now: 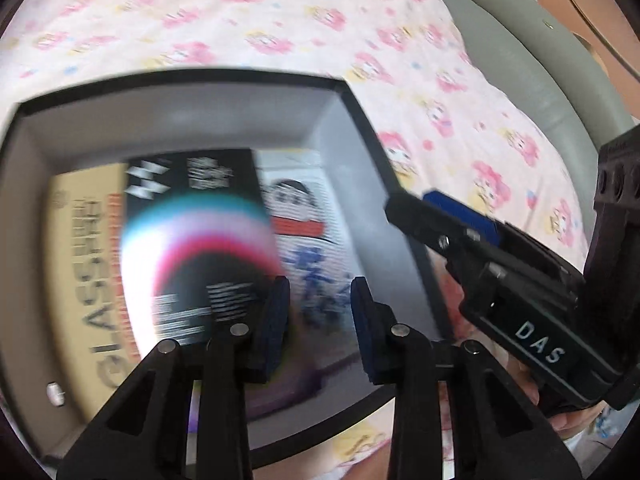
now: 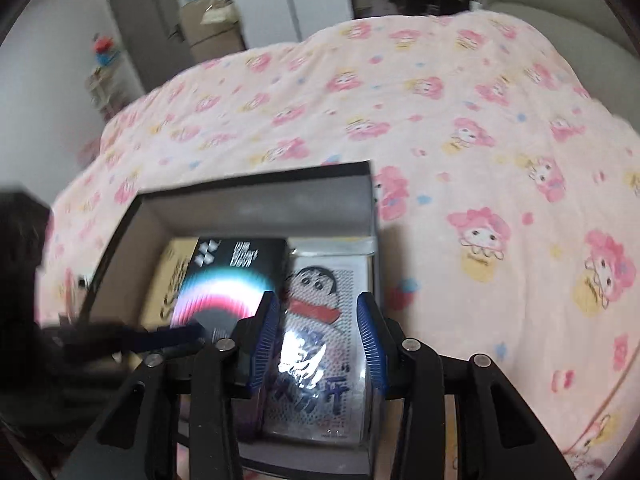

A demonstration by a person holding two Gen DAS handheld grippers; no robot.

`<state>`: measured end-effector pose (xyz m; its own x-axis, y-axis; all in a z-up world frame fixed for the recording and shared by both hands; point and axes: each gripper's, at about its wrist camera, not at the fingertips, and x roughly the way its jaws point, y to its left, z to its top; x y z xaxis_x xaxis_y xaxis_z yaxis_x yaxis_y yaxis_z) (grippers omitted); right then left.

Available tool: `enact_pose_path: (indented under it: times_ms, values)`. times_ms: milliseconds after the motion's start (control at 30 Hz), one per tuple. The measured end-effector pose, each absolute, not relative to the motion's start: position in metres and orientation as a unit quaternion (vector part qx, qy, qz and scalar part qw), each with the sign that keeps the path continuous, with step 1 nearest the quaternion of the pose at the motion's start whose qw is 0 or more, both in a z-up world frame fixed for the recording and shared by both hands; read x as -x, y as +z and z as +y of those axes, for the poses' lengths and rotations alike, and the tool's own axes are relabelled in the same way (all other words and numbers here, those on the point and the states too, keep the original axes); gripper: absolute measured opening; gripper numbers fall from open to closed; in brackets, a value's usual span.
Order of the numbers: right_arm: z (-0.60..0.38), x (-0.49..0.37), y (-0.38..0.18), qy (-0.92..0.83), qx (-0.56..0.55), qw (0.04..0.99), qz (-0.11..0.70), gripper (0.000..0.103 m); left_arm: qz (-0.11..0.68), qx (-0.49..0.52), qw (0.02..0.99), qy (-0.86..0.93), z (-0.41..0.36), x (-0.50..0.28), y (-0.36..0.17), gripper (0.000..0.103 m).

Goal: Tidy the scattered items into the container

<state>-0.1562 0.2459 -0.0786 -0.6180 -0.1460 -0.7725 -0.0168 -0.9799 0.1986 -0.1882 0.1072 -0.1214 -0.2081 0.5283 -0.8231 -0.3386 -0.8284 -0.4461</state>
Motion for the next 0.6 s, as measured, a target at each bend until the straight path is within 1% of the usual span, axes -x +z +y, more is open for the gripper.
enact_pose_path:
  times_ms: [67, 133, 200, 233, 467, 600]
  values:
    - [0.250, 0.158, -0.079, -0.895, -0.434, 0.031, -0.098, 0.037, -0.087, 0.575, 0.296, 0.758, 0.118, 0.190, -0.128, 0.030]
    - [0.255, 0.156, -0.078, -0.891, -0.439, 0.038, -0.108, 0.037, -0.079, 0.594, 0.279, 0.750, 0.128, 0.197, -0.138, 0.030]
    - [0.252, 0.158, -0.082, -0.884, -0.449, 0.055, -0.115, 0.037, -0.071, 0.606, 0.257, 0.749, 0.127, 0.198, -0.145, 0.025]
    - [0.251, 0.158, -0.083, -0.882, -0.453, 0.060, -0.117, 0.037, -0.076, 0.607, 0.254, 0.749, 0.125, 0.198, -0.147, 0.025]
    - [0.240, 0.158, -0.092, -0.873, -0.469, 0.079, -0.110, 0.037, -0.100, 0.605, 0.207, 0.762, 0.088, 0.192, -0.145, 0.025]
    - [0.226, 0.165, -0.096, -0.862, -0.489, 0.096, -0.092, 0.037, -0.120, 0.583, 0.202, 0.778, 0.059, 0.195, -0.133, 0.025]
